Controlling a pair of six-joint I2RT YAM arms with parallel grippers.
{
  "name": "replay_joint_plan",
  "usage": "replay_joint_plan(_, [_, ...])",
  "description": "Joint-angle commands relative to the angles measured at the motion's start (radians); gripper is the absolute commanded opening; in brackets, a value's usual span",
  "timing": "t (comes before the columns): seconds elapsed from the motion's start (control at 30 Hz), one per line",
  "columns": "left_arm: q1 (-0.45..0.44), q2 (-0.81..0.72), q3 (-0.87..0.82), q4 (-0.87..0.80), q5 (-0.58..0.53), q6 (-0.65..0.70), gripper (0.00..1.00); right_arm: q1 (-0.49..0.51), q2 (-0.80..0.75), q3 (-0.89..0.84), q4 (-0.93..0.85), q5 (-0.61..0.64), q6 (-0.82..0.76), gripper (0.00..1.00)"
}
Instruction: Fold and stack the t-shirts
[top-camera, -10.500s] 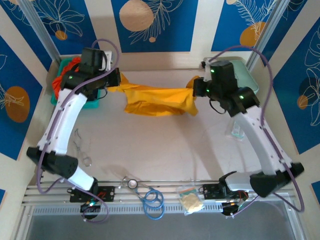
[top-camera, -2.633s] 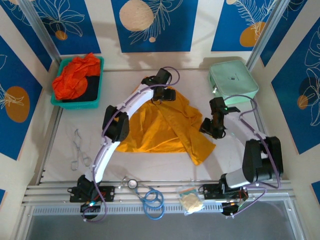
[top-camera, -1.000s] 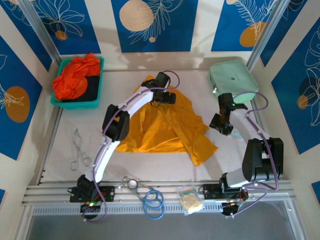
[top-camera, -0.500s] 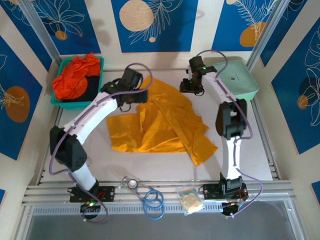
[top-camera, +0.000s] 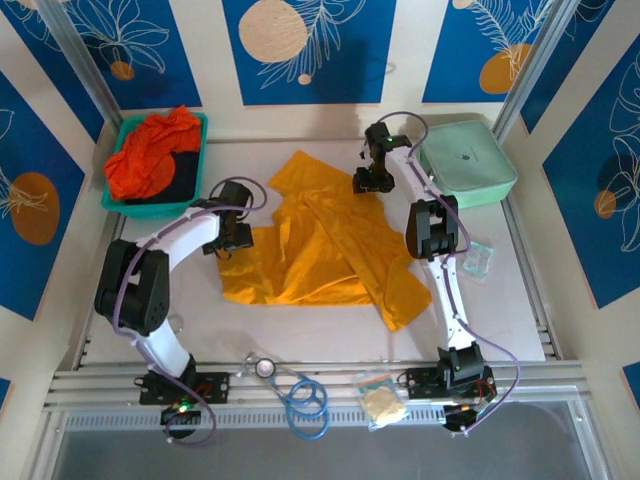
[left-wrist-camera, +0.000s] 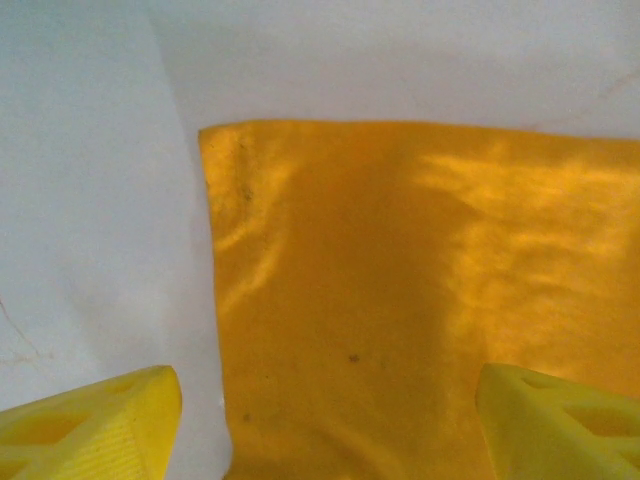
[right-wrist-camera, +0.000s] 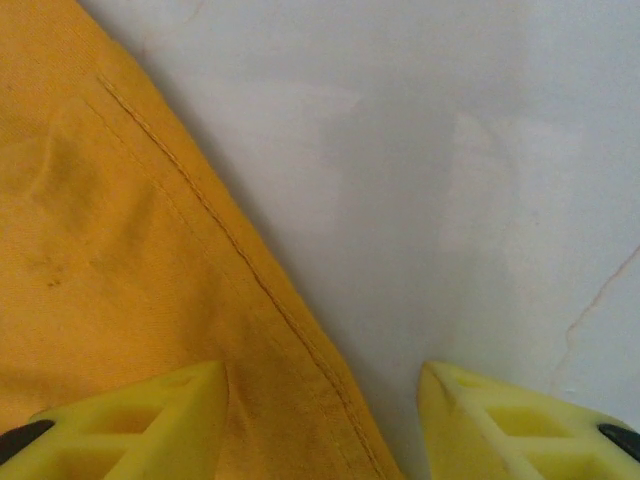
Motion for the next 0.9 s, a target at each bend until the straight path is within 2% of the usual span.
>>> replay_joint_plan(0.0, [0.039,0.057,0.001,0.052,-0.023,-0.019,0.78,0.015,0.001,-0.019,-0.025,-0.003,-0.016,0.51])
replay_joint_plan(0.27, [0.095,0.196,0.068,0.092,0.016,-0.025,0.70,0.015,0.003,-0.021,-0.031,0.004,0.000,0.33])
replay_joint_plan(0.4, [0.103,0.282,0.133,0.089,0.051,-0.016,0.60,0.018,0.004,-0.020,-0.028,0.004,0.000,0.32])
replay_joint_plan(0.47, [0.101,0.316,0.171,0.076,0.059,-0.006,0.49,0.019,0.007,-0.019,-0.026,0.005,-0.001,0.29])
replay_joint_plan(0.57, [0.102,0.339,0.211,0.070,0.088,0.014,0.19,0.017,0.008,-0.017,-0.029,0.016,-0.002,0.09])
replay_joint_plan(0.6, [0.100,0.337,0.216,0.070,0.096,0.017,0.07,0.018,0.005,-0.015,-0.033,0.028,0.000,0.00])
replay_joint_plan(0.63, [0.101,0.329,0.215,0.073,0.102,0.019,0.00,0.016,0.003,-0.016,-0.036,0.037,0.001,0.00])
replay_joint_plan(0.87, [0.092,0.177,0.190,0.087,0.085,0.045,0.00,-0.045,-0.146,-0.162,0.011,0.193,0.105,0.00])
